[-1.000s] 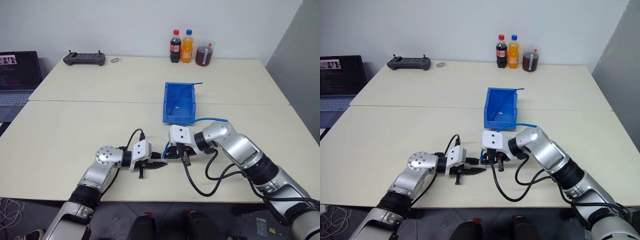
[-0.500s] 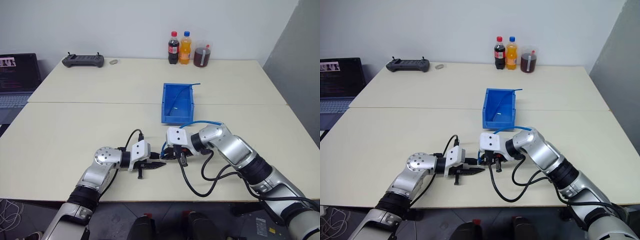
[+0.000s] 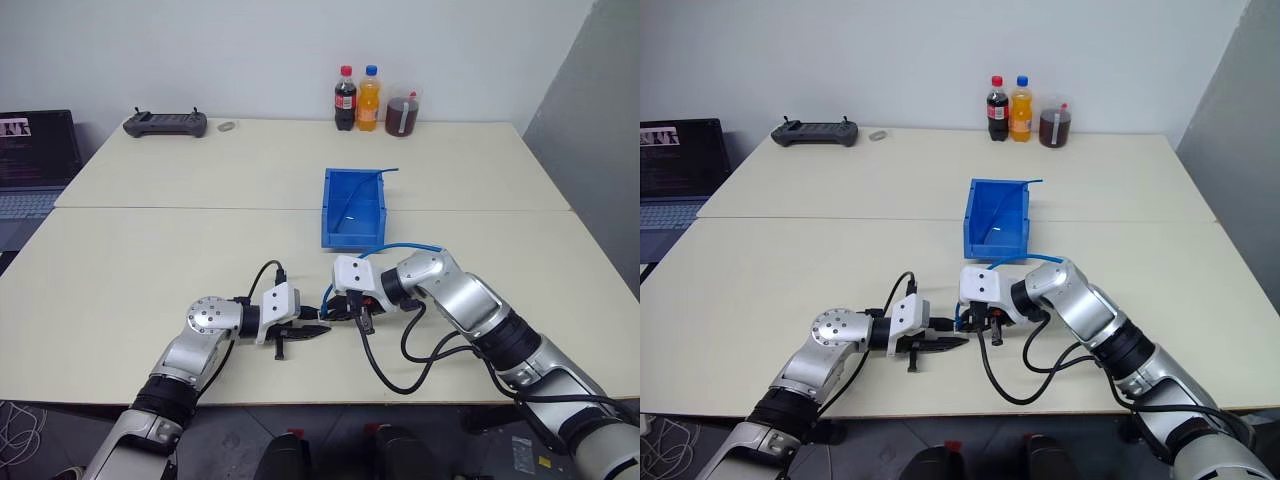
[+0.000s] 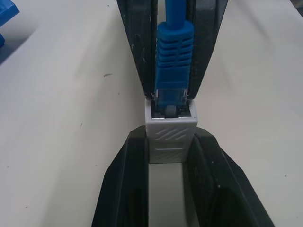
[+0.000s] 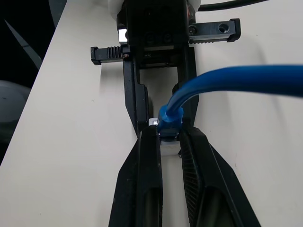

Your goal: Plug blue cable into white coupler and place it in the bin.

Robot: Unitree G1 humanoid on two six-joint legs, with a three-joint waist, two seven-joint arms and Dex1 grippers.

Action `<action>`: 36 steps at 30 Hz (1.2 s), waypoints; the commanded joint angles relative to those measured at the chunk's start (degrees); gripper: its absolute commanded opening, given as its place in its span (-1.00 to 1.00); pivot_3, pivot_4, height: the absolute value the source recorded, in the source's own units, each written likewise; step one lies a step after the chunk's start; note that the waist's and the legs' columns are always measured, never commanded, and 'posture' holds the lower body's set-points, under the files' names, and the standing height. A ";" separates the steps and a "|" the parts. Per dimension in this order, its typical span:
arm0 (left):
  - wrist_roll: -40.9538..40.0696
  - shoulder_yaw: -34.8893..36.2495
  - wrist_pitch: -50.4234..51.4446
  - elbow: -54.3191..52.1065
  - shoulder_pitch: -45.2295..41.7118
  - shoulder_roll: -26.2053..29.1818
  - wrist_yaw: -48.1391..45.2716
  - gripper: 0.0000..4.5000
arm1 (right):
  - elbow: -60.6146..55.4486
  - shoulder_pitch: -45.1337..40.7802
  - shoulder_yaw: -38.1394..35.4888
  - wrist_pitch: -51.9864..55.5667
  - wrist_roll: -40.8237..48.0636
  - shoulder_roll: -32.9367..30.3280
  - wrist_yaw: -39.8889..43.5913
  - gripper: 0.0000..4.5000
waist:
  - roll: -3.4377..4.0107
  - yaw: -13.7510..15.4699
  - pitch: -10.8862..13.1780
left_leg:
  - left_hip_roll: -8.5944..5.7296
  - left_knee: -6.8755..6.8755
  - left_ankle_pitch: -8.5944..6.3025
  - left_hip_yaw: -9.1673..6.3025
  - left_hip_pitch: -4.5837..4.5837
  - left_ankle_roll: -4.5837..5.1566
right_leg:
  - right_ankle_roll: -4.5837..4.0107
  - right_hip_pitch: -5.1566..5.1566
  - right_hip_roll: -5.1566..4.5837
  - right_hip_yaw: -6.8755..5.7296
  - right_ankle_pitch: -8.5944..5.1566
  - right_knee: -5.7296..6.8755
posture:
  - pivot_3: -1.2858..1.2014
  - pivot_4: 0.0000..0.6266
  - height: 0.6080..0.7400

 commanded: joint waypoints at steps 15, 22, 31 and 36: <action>-7.34 10.13 13.14 -25.48 9.41 0.94 12.81 0.81 | -9.86 -0.64 -21.81 30.39 15.17 1.36 -7.94 -0.89 | 0.03 0.32 0.16 | -0.05 0.04 0.00 -0.10 -0.24 -0.01 | -0.05 -0.12 -0.12 -0.05 -0.03 0.01 | 0.03 -0.52 1.00; -8.35 14.94 25.14 -41.51 12.49 -5.81 31.67 0.98 | 9.04 -18.10 -34.16 37.71 19.28 2.54 -14.65 -0.89 | 0.04 0.28 0.29 | -0.08 0.00 0.00 -0.12 -0.24 -0.01 | -0.03 -0.11 -0.17 -0.08 -0.02 -0.02 | 0.03 -0.52 1.00; -7.55 11.61 29.75 -47.03 16.36 -12.46 41.91 0.98 | 44.83 -32.38 -32.71 16.40 11.51 4.03 -18.30 -0.89 | 0.06 0.27 0.30 | -0.10 -0.13 -0.01 0.11 -0.32 0.01 | -0.02 -0.12 -0.16 0.11 0.01 -0.35 | 0.03 -0.52 1.00; -7.18 9.49 30.07 -48.15 16.72 -13.59 43.62 1.00 | 58.65 -37.82 -34.56 7.46 9.22 5.41 -22.85 -0.37 | 0.06 0.28 0.31 | -0.08 -0.18 -0.03 0.13 -0.35 0.02 | -0.02 -0.15 -0.16 0.12 0.02 -0.39 | 0.03 -0.52 1.00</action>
